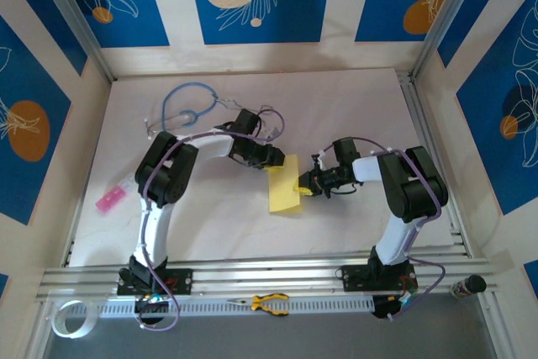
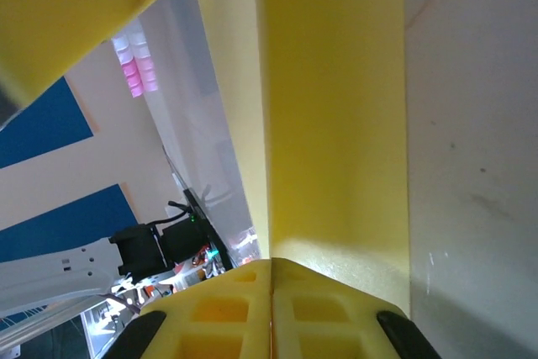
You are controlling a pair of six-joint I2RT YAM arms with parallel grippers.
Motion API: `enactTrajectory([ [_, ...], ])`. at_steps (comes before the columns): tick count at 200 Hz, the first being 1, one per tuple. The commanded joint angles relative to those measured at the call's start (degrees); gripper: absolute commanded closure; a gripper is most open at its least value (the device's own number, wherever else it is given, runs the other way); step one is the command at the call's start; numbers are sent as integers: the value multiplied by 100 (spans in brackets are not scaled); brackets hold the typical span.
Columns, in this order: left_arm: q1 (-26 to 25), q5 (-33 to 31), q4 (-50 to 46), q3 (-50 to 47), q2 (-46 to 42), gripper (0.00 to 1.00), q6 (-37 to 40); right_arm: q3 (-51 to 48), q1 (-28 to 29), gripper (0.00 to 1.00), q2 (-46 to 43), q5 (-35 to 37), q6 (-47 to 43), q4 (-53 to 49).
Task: Fold a paper plane with a square sheet of paper (pick it up from the middle)
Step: Fold the triangle a second time at the center of the table.
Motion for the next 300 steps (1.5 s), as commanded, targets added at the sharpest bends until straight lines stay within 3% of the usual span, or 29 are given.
enactTrajectory([
  [1,-157,-518,37,-249,-827,59,182,100,10,93,-36,-22,157,-13],
  [36,-661,-1438,271,-1055,-1757,59,587,137,86,94,-177,88,253,-136],
  [80,-1894,-2945,632,-2043,-2669,58,1357,174,101,94,-235,157,265,-274],
  [141,-3229,-5008,68,-1805,-2172,48,1800,267,114,94,-287,155,260,-407],
  [239,-3486,-5904,205,-1433,-1590,47,2002,183,110,94,-311,183,238,-415],
  [300,-3487,-5957,244,-1476,-1576,62,2002,138,75,93,-342,202,217,-435],
])
